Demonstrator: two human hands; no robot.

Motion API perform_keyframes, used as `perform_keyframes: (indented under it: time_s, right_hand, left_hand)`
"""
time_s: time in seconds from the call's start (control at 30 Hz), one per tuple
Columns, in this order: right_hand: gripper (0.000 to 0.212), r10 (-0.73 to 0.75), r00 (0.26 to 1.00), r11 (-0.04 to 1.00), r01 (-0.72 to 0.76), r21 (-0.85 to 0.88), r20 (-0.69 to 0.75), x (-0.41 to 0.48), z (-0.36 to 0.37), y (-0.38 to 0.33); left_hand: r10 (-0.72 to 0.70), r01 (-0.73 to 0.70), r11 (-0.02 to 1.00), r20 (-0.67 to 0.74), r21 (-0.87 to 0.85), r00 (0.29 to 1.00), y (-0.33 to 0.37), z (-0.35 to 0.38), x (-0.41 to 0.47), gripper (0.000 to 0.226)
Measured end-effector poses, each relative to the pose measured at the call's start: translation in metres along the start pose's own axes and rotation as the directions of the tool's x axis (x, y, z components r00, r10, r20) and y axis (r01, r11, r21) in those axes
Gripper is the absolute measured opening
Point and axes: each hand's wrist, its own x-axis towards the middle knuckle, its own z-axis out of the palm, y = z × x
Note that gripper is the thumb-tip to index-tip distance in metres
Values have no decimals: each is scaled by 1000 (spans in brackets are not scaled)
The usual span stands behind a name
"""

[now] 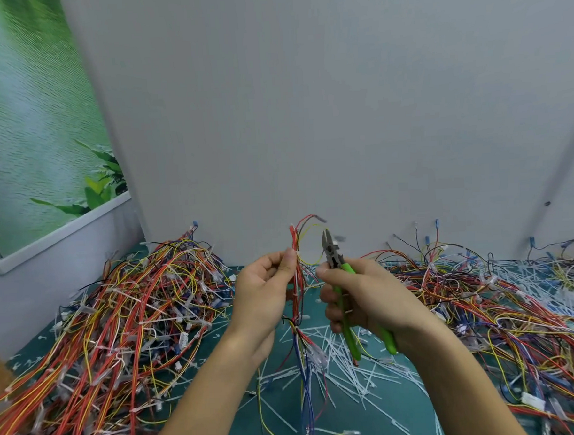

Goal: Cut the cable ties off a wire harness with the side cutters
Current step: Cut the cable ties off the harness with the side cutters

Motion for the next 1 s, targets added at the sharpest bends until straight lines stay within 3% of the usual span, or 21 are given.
perform_keyframes:
  time_s: [0.07, 0.17, 0.23, 0.43, 0.53, 0.83, 0.9, 1.0]
  right_hand:
    - [14, -14, 999, 989, 20, -145, 41, -4, 0, -1]
    - [9, -79, 996, 971, 88, -221, 53, -7, -2, -2]
    - [5, -123, 991, 964, 131, -233, 51, -8, 0, -3]
    - [27, -204, 978, 938, 185, -293, -34, -2, 7, 3]
    - [26, -240, 966, 949, 213, -232, -97, 0, 9, 5]
    - [23, -409, 880, 905, 357, -232, -241, 0, 9, 5]
    - [23, -419, 867, 903, 370, -217, -268, 1, 9, 4]
    - [24, -433, 856, 895, 373, -245, -281, -1, 8, 4]
  left_hand:
    - [-68, 69, 993, 12, -92, 998, 5, -3, 1, 19]
    - [-133, 132, 972, 6, -193, 991, 11, -7, 5, 17]
    - [-154, 153, 959, 14, -238, 988, 14, -9, 5, 17]
    - [-151, 174, 946, 104, -274, 983, 17, -8, 2, 22]
    - [-123, 151, 952, 116, -268, 986, 17, -9, 3, 25]
    - [41, -57, 993, 146, 108, 988, 20, -15, 1, 43]
    - [45, -97, 971, 232, 218, 972, 19, -15, -1, 41]
    - [30, -119, 964, 350, 236, 936, 17, -16, -3, 33]
